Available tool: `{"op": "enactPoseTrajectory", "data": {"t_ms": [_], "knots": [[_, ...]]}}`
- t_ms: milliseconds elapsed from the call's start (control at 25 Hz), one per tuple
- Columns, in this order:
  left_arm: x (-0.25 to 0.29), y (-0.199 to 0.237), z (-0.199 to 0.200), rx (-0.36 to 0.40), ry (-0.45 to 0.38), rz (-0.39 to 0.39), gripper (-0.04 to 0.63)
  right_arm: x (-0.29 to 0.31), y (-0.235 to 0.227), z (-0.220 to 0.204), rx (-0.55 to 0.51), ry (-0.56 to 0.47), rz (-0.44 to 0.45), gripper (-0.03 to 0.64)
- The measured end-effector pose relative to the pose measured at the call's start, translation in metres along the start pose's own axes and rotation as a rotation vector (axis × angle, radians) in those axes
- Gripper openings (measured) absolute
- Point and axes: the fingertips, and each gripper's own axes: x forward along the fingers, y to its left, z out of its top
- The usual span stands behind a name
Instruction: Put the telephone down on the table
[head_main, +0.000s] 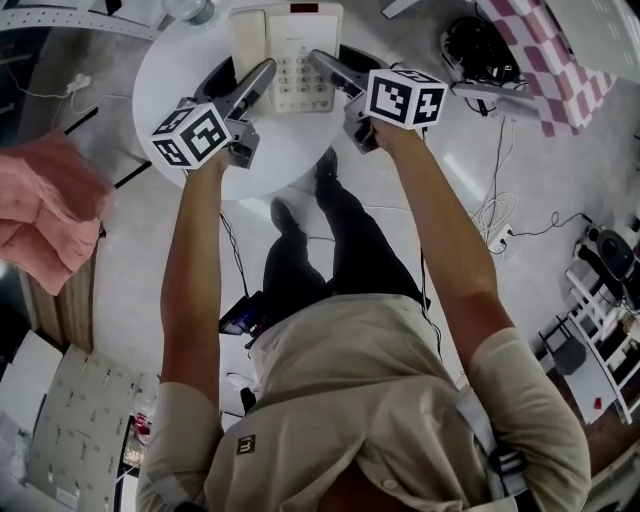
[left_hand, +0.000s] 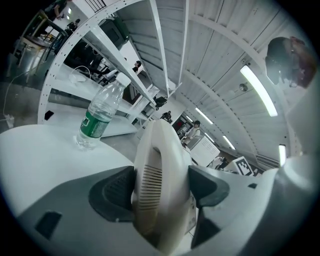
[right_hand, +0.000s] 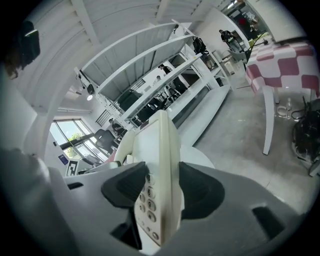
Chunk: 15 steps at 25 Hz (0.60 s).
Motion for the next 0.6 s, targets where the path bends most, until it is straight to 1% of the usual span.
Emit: {"op": "enactPoseTrajectory", "data": {"t_ms": [280, 600], "knots": [[0.005, 0.023, -0.026, -0.038, 0.032, 0.031, 0.333, 0.017, -0.02, -0.025, 0.034, 0.045, 0.002, 0.193], [0.017, 0.039, -0.038, -0.065, 0.052, 0.062, 0.333, 0.03, -0.038, -0.033, 0.048, 0.084, 0.001, 0.195]]}}
